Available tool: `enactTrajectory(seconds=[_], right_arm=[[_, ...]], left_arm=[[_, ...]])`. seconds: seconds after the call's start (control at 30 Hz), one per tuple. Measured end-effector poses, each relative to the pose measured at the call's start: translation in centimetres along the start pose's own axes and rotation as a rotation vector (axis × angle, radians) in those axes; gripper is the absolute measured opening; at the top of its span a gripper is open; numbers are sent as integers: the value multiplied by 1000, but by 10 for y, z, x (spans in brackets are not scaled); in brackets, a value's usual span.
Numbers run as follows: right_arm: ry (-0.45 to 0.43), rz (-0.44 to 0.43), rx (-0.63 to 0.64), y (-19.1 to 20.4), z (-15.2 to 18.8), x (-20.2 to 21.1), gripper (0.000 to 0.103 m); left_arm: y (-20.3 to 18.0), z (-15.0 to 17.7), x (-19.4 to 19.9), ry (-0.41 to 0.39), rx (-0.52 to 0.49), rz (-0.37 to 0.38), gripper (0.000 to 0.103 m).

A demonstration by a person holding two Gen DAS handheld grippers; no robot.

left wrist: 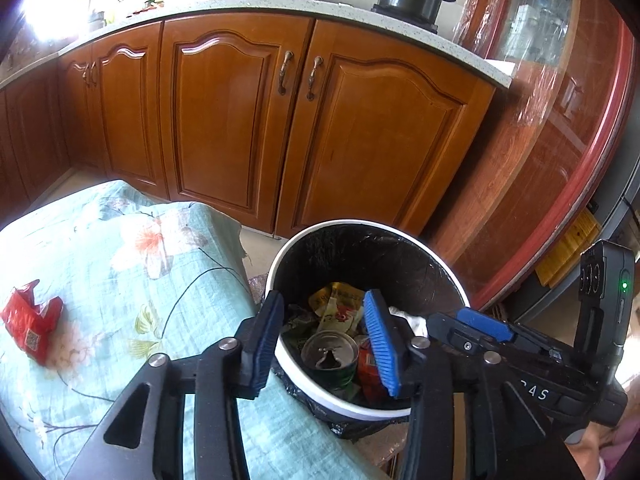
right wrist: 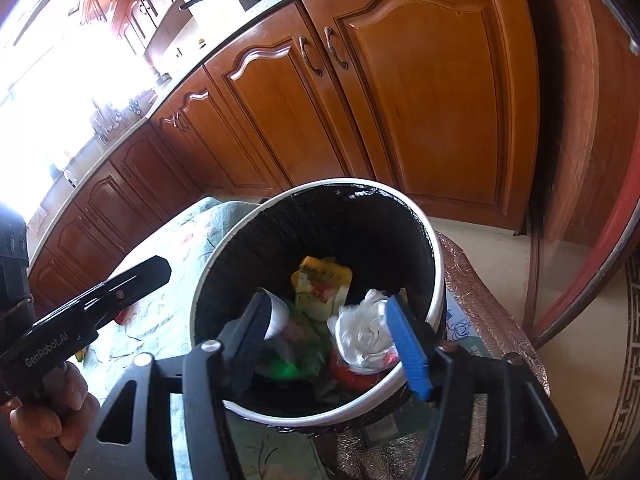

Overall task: Collect trash
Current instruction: 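Carry the green can and tissue over the bin and open both tools, then grasp the yellow wrapper with the left tool while the right tool grasps the red chip bag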

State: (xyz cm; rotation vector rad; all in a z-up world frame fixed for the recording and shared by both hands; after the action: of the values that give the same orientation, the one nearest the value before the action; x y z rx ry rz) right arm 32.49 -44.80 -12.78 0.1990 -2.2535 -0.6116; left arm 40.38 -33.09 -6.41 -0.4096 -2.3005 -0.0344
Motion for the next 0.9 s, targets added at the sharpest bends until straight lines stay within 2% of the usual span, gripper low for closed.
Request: enactTrajectory(seconds=[0.07,0.2,0.33,0.57,0.8,0.9], right_arm=[[-10,-3,7,4,1,4,68],[-27,-13,30,18,6,11,81],[-32,-28,50,37,11,16,91],[-14,-32,113,83,32,19,100],[47,-61,161,132,64,7,101],[77,-99,174,152,80,-3,101]], left_arm=[[9,6,6,-5,17,-12,61],[32,25,20,1,74,-25,68],[63,50,36,17,125,-76,79],[118,91,80,5,203,-162,82],[158,129,122,-14,234,-240,84],[177,142,137,-9,257,-264,85]])
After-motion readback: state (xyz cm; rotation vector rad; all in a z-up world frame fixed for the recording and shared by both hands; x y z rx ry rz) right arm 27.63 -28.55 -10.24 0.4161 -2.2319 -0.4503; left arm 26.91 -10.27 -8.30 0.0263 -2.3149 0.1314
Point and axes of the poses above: each gripper's, at about its wrist camera, not at the fingertips, and x roughly against the way its jaws point, y to its left, z to its underside, the point moved 9 cm from there along -x, roughly the way its jaws point, and after that the axes turned 12 degrees about -z, right-handed, at the moved point
